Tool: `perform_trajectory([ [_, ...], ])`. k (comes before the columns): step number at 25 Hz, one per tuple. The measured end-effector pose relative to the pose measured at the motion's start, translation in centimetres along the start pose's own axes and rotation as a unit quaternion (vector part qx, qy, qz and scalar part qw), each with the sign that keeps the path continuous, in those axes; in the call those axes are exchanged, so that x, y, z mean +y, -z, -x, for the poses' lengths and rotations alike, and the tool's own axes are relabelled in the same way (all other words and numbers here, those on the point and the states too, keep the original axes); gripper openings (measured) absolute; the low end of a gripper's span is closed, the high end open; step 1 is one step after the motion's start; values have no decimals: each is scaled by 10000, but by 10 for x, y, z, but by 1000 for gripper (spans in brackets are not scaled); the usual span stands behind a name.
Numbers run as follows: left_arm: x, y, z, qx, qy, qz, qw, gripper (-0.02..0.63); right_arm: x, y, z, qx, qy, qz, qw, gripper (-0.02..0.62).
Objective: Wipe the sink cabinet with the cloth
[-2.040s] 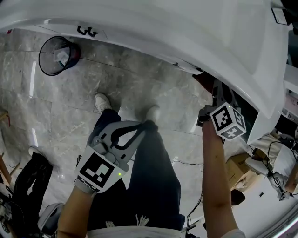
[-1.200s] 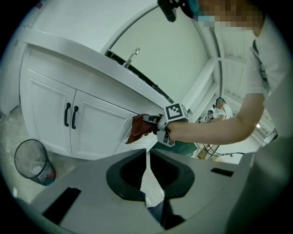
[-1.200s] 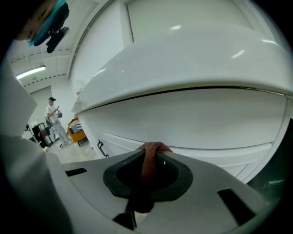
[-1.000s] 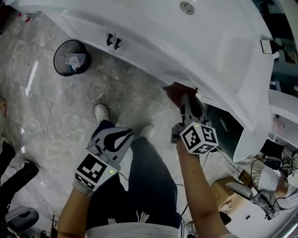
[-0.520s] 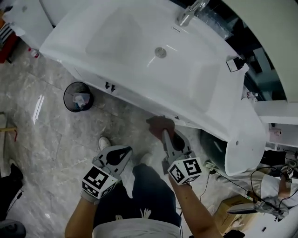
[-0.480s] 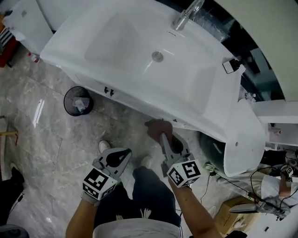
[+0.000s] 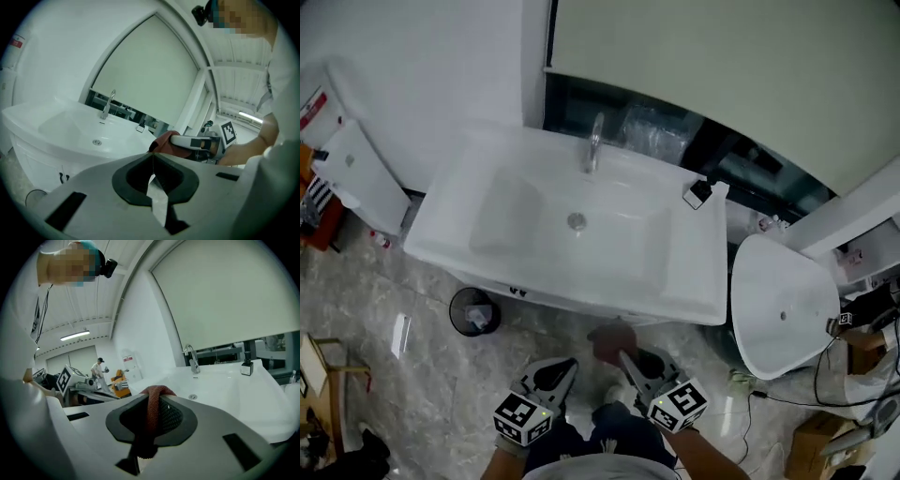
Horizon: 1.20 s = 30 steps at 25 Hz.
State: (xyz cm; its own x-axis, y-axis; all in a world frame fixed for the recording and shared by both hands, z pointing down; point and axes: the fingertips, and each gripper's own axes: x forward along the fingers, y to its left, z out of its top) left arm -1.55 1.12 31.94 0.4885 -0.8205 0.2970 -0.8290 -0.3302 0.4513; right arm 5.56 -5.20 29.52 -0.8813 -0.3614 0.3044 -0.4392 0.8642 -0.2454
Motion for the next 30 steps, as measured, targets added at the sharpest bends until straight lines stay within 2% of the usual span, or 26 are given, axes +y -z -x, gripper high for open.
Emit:
perform_trajectory([
  [8, -37, -47, -13, 109, 322, -367, 9987, 12, -10, -53, 38, -328, 204, -127, 9992, 49],
  [16, -75, -100, -18, -24, 620, -742, 9953, 12, -3, -96, 73, -687, 271, -38, 9973, 49],
  [24, -86, -137, -15, -339, 639, -820, 9940, 12, -9, -140, 104, -1217, 483, 217, 9912, 49],
  [30, -92, -150, -20, -298, 705, -1023, 9918, 12, -21, -149, 121, -1486, 704, 189, 9862, 49],
])
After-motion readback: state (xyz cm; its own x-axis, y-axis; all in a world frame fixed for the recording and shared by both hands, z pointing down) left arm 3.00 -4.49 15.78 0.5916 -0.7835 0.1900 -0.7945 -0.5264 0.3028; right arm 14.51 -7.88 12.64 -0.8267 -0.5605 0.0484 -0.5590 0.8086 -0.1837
